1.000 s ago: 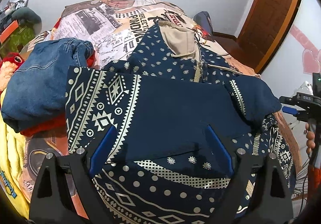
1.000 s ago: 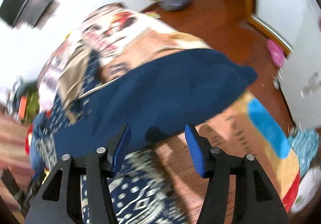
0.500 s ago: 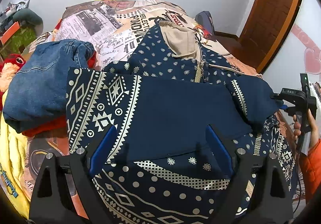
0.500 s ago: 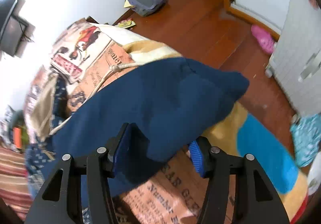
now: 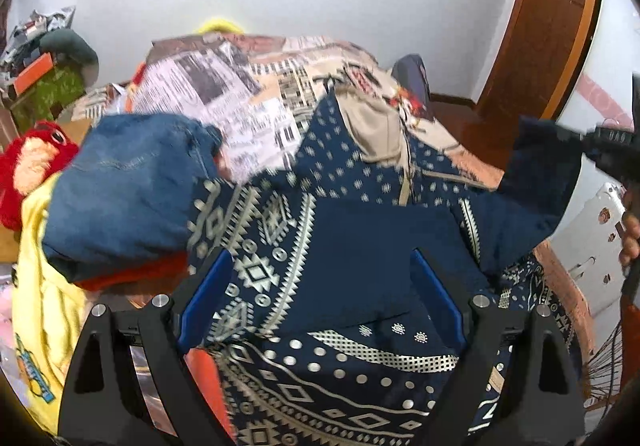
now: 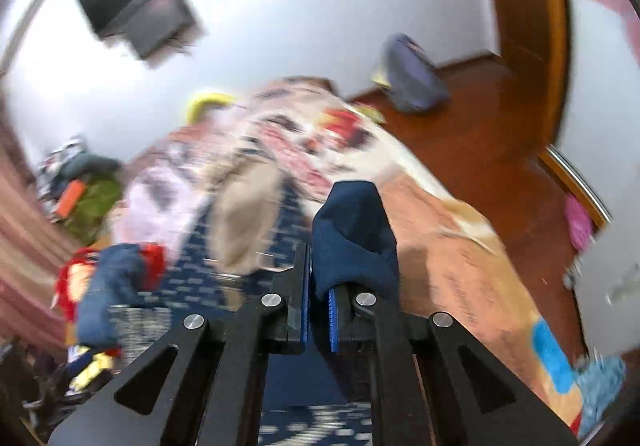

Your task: Fold large clothes

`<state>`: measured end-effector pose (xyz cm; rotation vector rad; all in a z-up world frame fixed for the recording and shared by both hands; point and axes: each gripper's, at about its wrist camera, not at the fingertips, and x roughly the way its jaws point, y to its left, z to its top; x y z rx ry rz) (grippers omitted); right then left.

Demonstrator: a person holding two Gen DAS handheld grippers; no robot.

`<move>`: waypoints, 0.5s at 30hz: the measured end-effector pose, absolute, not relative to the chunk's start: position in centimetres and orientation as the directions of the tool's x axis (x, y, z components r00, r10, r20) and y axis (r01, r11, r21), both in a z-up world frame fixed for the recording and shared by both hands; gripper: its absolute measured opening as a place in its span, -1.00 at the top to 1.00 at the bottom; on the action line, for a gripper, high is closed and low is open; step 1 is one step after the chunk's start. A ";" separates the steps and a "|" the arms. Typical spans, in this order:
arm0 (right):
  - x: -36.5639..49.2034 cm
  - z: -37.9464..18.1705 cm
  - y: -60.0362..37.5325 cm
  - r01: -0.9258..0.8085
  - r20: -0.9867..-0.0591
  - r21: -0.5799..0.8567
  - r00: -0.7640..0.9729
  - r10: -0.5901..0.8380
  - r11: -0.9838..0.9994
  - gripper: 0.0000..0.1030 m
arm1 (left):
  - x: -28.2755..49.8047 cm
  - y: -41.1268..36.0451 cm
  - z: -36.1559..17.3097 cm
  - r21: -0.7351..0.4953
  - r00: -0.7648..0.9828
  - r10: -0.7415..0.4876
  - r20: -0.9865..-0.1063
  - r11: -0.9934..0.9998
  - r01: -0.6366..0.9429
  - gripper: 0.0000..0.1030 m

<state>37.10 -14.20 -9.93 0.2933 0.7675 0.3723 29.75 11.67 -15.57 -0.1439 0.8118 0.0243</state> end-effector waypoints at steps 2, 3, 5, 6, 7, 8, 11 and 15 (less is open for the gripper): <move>36.3 -8.0 -11.4 -0.298 -0.584 0.406 0.643 0.496 0.864 0.87 | 29.1 12.4 -14.5 -0.110 0.705 -0.021 -0.709 0.991 -0.081 -0.75; 36.0 -7.5 -10.3 -0.328 -0.576 0.405 0.634 0.516 0.854 0.87 | 28.8 12.7 -14.2 -0.111 0.710 -0.019 -0.704 0.990 -0.083 -0.75; 35.4 -6.6 -7.3 -0.391 -0.566 0.390 0.612 0.552 0.833 0.87 | 28.0 13.7 -13.4 -0.113 0.719 -0.014 -0.695 0.990 -0.089 -0.75; 35.1 -6.5 -6.1 -0.414 -0.565 0.384 0.601 0.565 0.825 0.87 | 27.6 14.1 -13.1 -0.110 0.721 -0.009 -0.693 0.989 -0.094 -0.75; 34.7 -6.4 -4.6 -0.441 -0.568 0.382 0.581 0.583 0.812 0.87 | 27.2 14.6 -12.9 -0.105 0.723 -0.001 -0.691 0.990 -0.099 -0.75; 34.4 -6.6 -3.0 -0.467 -0.574 0.387 0.553 0.604 0.795 0.87 | 27.0 14.9 -12.8 -0.101 0.724 0.005 -0.689 0.990 -0.103 -0.75; 33.8 -8.2 1.0 -0.512 -0.606 0.379 0.493 0.625 0.771 0.87 | 25.6 16.4 -12.3 -0.082 0.729 0.033 -0.683 0.989 -0.122 -0.75; 33.3 -12.9 5.5 -0.539 -0.694 0.392 0.359 0.624 0.746 0.87 | 24.2 17.8 -12.2 -0.070 0.724 0.055 -0.687 0.988 -0.141 -0.75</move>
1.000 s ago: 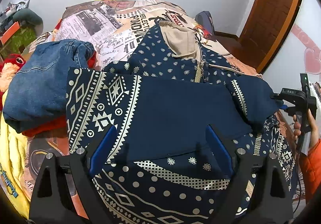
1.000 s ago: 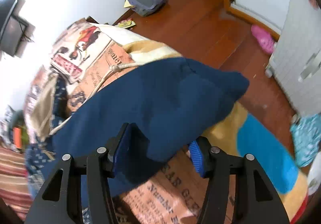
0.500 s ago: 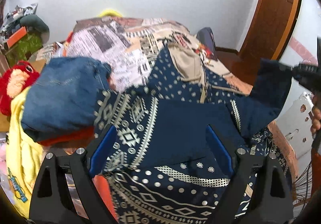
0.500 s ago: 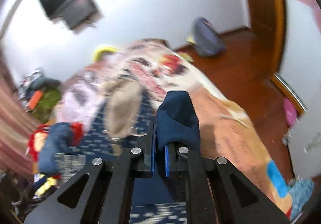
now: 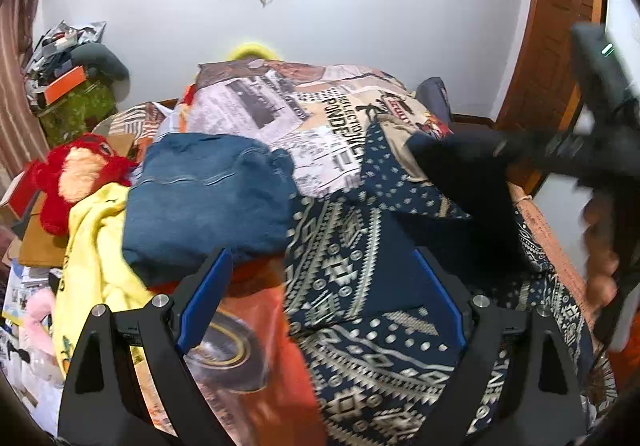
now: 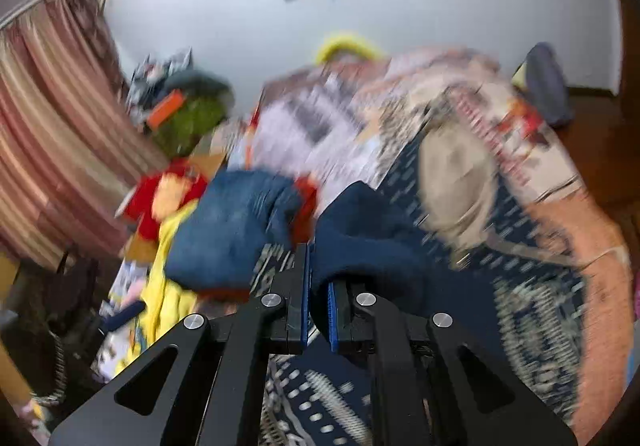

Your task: Fold large clothes

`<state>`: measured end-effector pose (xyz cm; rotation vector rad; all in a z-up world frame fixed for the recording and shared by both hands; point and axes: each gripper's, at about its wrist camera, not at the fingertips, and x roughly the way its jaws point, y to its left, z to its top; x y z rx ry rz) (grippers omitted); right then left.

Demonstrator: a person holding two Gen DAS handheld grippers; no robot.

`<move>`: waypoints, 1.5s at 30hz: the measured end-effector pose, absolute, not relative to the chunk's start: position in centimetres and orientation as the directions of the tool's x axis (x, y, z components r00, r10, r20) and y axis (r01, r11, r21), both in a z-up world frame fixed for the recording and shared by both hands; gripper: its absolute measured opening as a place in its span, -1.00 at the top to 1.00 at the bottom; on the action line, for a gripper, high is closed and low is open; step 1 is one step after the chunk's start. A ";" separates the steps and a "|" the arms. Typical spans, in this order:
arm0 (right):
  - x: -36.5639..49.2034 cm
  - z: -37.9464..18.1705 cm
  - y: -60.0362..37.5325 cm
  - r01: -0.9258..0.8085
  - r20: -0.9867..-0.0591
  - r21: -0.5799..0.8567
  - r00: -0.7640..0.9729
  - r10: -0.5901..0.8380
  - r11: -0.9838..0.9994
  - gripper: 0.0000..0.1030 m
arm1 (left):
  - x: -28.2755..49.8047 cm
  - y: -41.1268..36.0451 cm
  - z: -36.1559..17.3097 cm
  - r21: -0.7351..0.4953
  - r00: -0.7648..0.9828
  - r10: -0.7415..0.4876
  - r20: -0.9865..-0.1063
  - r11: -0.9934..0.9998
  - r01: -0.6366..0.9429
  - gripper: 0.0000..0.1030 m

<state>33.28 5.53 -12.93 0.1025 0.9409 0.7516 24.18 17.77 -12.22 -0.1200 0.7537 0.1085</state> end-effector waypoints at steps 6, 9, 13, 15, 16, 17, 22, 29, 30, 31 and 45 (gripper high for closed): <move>32.6 -21.0 8.5 -0.490 -0.793 0.492 0.090 0.603 0.720 0.84 | 22.9 18.9 -13.5 -0.067 0.701 0.065 -0.710 0.985 -0.159 -0.75; 31.4 -23.5 9.0 -0.483 -0.843 0.458 0.029 0.537 0.746 0.83 | 22.9 18.7 -14.4 -0.056 0.686 0.070 -0.724 0.986 -0.159 -0.75; 30.4 -23.9 8.6 -0.521 -0.869 0.429 -0.015 0.495 0.738 0.41 | 23.2 18.2 -15.5 -0.051 0.665 0.067 -0.744 0.986 -0.156 -0.75; 30.2 -22.9 7.4 -0.531 -0.861 0.425 0.013 0.508 0.733 0.15 | 23.4 17.9 -15.8 -0.053 0.657 0.058 -0.752 0.988 -0.147 -0.75; 30.1 -22.1 6.6 -0.533 -0.857 0.414 0.044 0.513 0.738 0.03 | 23.5 17.7 -15.9 -0.050 0.656 0.057 -0.753 0.988 -0.143 -0.75; 30.0 -21.4 5.5 -0.534 -0.851 0.405 0.077 0.520 0.742 -0.01 | 23.7 17.4 -15.9 -0.045 0.654 0.056 -0.755 0.990 -0.137 -0.75; 30.7 -18.7 0.4 -0.520 -0.836 0.338 0.217 0.504 0.785 -0.10 | 25.2 15.5 -16.5 -0.006 0.638 0.056 -0.768 0.996 -0.094 -0.75; 32.9 -17.7 -6.9 -0.400 -0.837 0.135 0.444 0.320 0.907 -0.36 | 28.6 10.5 -18.9 0.084 0.593 0.060 -0.803 0.996 0.013 -0.75; 33.3 -17.8 -7.7 -0.389 -0.839 0.122 0.451 0.304 0.913 -0.36 | 29.1 9.9 -19.4 0.105 0.586 0.071 -0.807 0.994 0.024 -0.75; 33.6 -18.0 -8.3 -0.375 -0.842 0.111 0.457 0.287 0.921 -0.36 | 29.7 9.0 -20.0 0.135 0.575 0.087 -0.813 0.990 0.041 -0.75; 36.9 -27.2 -13.1 -0.238 -0.935 0.131 0.293 0.200 0.962 -0.44 | 34.6 6.7 -25.5 0.297 0.525 0.223 -0.821 0.953 0.060 -0.77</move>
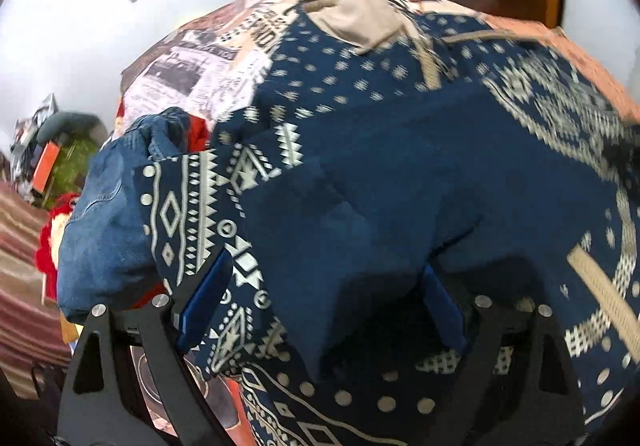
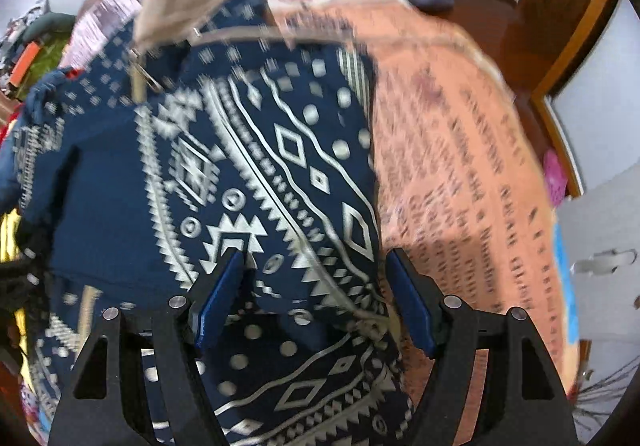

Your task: Fold large clothes

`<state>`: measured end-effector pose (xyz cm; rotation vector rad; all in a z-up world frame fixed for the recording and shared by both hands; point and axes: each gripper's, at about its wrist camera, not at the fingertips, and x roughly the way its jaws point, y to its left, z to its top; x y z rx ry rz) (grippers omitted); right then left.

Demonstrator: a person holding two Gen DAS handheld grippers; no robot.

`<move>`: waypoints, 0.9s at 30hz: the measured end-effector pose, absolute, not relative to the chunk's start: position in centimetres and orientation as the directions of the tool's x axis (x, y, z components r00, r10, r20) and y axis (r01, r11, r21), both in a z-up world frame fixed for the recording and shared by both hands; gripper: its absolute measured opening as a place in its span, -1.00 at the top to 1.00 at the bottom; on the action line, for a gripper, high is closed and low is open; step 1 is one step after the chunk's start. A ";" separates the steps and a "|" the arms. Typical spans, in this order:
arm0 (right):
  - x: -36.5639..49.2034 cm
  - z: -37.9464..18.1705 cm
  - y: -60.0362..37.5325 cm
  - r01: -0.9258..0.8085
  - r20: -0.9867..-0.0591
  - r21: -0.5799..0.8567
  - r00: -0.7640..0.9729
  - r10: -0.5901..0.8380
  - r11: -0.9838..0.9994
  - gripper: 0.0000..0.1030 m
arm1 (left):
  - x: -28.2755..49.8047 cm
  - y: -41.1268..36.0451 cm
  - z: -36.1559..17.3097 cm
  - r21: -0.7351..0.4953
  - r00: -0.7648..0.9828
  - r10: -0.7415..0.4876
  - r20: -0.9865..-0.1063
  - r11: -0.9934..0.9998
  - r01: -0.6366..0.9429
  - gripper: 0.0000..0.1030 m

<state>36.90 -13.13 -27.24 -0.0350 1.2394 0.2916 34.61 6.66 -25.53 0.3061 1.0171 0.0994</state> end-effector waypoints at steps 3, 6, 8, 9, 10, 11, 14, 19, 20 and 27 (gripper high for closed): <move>36.5 -27.2 -12.5 -0.267 -0.930 0.104 0.314 0.189 0.958 -0.54 | 34.5 8.6 -24.6 0.250 0.535 0.210 -0.818 0.968 0.001 -0.69; 36.3 -27.4 -12.2 -0.271 -0.928 0.101 0.322 0.189 0.957 -0.57 | 33.7 11.5 -23.1 0.187 0.549 0.199 -0.812 0.979 -0.078 -0.66; 36.3 -27.6 -12.0 -0.271 -0.926 0.110 0.321 0.197 0.956 -0.60 | 33.1 13.2 -22.3 0.160 0.553 0.205 -0.807 0.979 -0.129 -0.66; 36.4 -27.6 -11.9 -0.269 -0.925 0.111 0.323 0.199 0.957 -0.61 | 32.7 14.4 -22.0 0.147 0.552 0.214 -0.806 0.976 -0.163 -0.66; 36.2 -27.7 -11.9 -0.268 -0.925 0.111 0.325 0.198 0.957 -0.62 | 32.3 15.3 -21.8 0.142 0.549 0.223 -0.805 0.972 -0.187 -0.66; 36.2 -27.7 -11.7 -0.268 -0.924 0.106 0.328 0.194 0.957 -0.63 | 31.8 16.0 -21.7 0.140 0.544 0.236 -0.805 0.967 -0.212 -0.66; 36.2 -27.6 -12.3 -0.267 -0.924 0.096 0.334 0.186 0.959 -0.64 | 30.4 18.5 -22.3 0.142 0.511 0.270 -0.816 0.951 -0.276 -0.66; 36.0 -27.6 -12.1 -0.261 -0.927 0.092 0.331 0.178 0.961 -0.64 | 28.1 20.8 -24.8 0.122 0.426 0.258 -0.867 0.939 -0.321 -0.66; 36.0 -27.6 -12.1 -0.258 -0.928 0.091 0.328 0.176 0.962 -0.64 | 27.8 21.0 -25.1 0.115 0.419 0.250 -0.873 0.940 -0.322 -0.66; 36.4 -26.8 -12.1 -0.234 -0.927 0.110 0.326 0.184 0.966 -0.64 | 27.7 20.1 -22.2 -0.067 0.519 0.081 -0.851 0.963 -0.260 -0.67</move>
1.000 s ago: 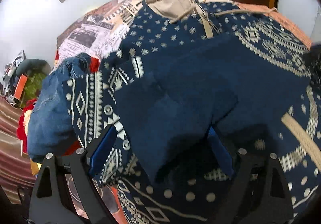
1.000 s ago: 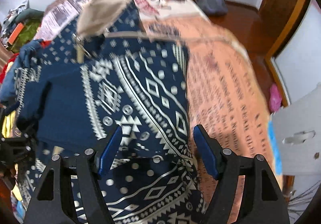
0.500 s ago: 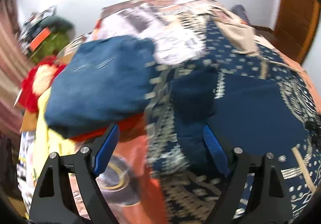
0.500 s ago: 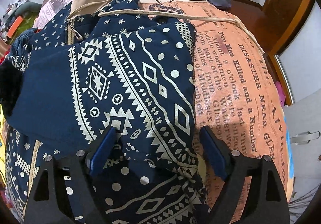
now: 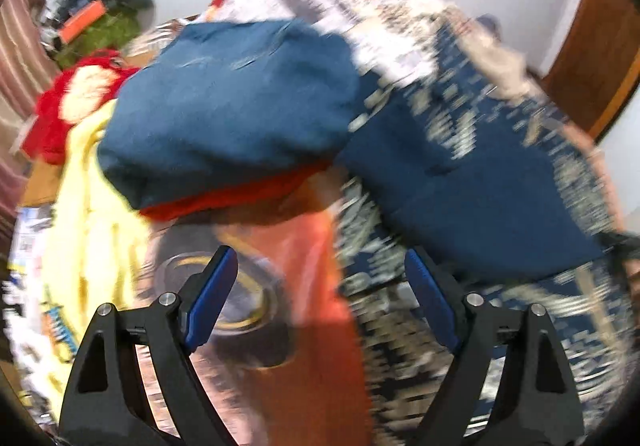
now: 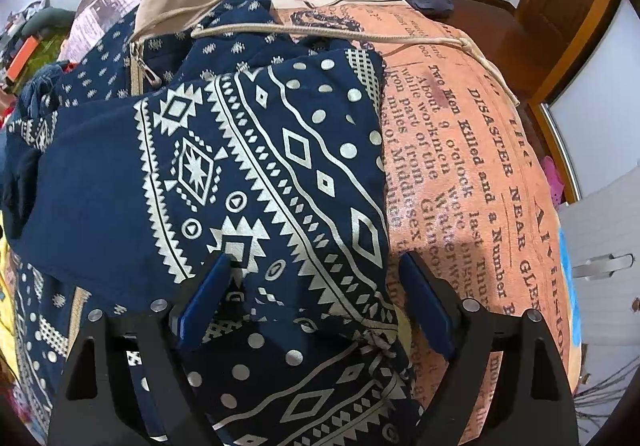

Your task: Fold large clothes

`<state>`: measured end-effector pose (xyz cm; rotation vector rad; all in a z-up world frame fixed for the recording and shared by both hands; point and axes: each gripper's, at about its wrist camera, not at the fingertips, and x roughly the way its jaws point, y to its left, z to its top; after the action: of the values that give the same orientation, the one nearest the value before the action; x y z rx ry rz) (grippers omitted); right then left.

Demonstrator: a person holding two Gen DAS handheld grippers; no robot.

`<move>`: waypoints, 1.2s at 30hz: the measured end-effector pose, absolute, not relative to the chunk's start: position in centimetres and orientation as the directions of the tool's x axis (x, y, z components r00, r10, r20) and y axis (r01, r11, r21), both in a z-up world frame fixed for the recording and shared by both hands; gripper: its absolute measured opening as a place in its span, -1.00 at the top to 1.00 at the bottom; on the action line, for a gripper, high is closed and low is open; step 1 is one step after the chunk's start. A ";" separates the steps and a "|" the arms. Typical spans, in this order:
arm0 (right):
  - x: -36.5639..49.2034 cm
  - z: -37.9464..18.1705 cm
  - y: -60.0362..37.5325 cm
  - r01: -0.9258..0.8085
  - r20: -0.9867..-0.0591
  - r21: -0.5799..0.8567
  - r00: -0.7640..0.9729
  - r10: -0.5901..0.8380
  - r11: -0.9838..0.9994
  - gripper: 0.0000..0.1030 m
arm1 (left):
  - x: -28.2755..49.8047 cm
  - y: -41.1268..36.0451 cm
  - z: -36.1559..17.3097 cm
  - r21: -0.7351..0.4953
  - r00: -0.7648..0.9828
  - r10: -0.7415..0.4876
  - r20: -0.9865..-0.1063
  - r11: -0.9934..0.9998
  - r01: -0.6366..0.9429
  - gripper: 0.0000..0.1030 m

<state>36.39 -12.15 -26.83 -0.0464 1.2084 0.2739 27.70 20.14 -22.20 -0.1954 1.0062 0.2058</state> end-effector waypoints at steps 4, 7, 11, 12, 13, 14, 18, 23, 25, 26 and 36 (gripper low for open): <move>36.4 -26.9 -11.9 -0.242 -0.926 0.115 0.324 0.192 0.963 -0.64 | 29.7 19.6 -21.4 -0.250 0.560 -0.085 -0.824 0.942 -0.224 -0.66; 36.2 -27.4 -11.8 -0.246 -0.928 0.106 0.324 0.184 0.964 -0.64 | 31.8 19.1 -22.7 -0.302 0.542 -0.132 -0.830 0.923 -0.237 -0.38; 36.3 -27.5 -11.9 -0.245 -0.925 0.110 0.329 0.190 0.963 -0.64 | 33.8 19.5 -25.1 -0.267 0.474 -0.093 -0.875 0.911 -0.315 0.19; 36.3 -27.5 -11.8 -0.246 -0.925 0.112 0.329 0.191 0.963 -0.65 | 34.0 19.6 -25.4 -0.258 0.471 -0.081 -0.879 0.910 -0.326 0.34; 36.4 -27.5 -11.9 -0.247 -0.924 0.112 0.331 0.192 0.963 -0.66 | 34.1 19.5 -25.5 -0.249 0.472 -0.068 -0.879 0.910 -0.331 0.50; 36.4 -27.5 -11.9 -0.248 -0.923 0.112 0.334 0.193 0.962 -0.66 | 34.0 19.5 -25.4 -0.235 0.478 -0.051 -0.877 0.913 -0.334 0.56; 36.1 -27.7 -12.0 -0.251 -0.919 0.109 0.342 0.194 0.962 -0.68 | 32.2 18.1 -23.1 -0.155 0.559 0.040 -0.828 0.942 -0.297 0.66; 36.0 -27.7 -12.1 -0.254 -0.917 0.109 0.349 0.196 0.961 -0.71 | 29.5 17.3 -21.6 -0.043 0.600 0.140 -0.787 0.959 -0.280 0.63; 36.0 -27.7 -12.1 -0.254 -0.917 0.109 0.349 0.196 0.961 -0.71 | 29.0 17.6 -22.4 -0.022 0.566 0.149 -0.811 0.959 -0.283 0.52; 36.0 -27.7 -12.1 -0.254 -0.917 0.109 0.348 0.196 0.961 -0.71 | 28.7 17.9 -22.9 -0.010 0.547 0.152 -0.823 0.959 -0.283 0.49; 36.7 -26.2 -12.5 -0.255 -0.918 0.084 0.357 0.175 0.963 -0.71 | 27.0 18.8 -22.7 0.050 0.493 0.200 -0.847 0.952 -0.301 -0.17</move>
<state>36.71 -12.49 -26.20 -0.0775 1.1740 0.2780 27.05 18.77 -22.67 -0.1097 1.0111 0.3049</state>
